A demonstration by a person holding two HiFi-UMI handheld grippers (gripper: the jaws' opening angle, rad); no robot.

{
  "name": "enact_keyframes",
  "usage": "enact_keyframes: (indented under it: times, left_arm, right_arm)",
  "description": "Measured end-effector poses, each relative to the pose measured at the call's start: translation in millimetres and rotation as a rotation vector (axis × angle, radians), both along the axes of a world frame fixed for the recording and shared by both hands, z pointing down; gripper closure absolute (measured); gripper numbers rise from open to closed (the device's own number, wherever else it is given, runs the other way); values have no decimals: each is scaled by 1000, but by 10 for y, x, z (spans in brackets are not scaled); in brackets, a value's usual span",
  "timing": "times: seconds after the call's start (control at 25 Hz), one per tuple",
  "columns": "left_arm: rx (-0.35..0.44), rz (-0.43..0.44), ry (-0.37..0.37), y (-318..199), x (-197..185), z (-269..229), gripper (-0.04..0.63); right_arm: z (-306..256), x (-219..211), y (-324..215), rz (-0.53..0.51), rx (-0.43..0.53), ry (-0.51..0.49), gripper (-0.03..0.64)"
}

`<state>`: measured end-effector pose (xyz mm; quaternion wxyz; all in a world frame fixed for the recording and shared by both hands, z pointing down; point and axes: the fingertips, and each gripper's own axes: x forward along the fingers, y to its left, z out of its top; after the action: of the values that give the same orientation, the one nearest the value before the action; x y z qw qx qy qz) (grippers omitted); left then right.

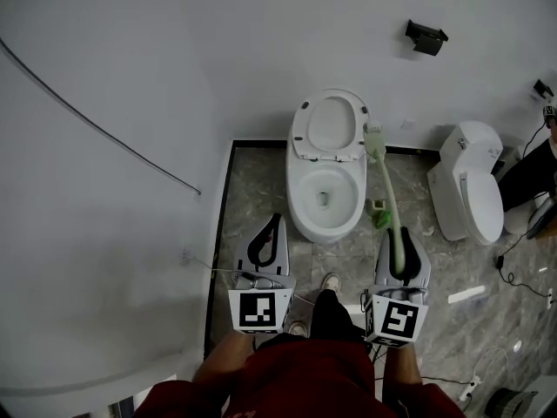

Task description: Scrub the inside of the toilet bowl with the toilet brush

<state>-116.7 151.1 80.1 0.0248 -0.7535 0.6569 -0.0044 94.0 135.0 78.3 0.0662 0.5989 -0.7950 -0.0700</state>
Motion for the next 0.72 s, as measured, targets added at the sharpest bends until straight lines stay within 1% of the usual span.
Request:
enact_keyframes:
  times: [0.24, 0.32, 0.36, 0.52, 0.72]
  left_arm:
    - [-33, -15, -15, -455, 123, 90, 590]
    - [-38, -22, -16, -653, 172, 92, 591]
    - [-36, -24, -18, -754, 203, 89, 590]
    - [-19, -20, -41, -1149, 365, 54, 591]
    - [-20, -27, -23, -1686, 639, 33, 590]
  right_arm:
    - [168, 126, -488, -6, -44, -26, 502]
    - [200, 172, -686, -13, -52, -10, 502]
    - [214, 192, -782, -21, -53, -6, 502]
    - [195, 270, -1160, -37, -55, -40, 502]
    - [238, 503, -1690, -48, -73, -61, 502]
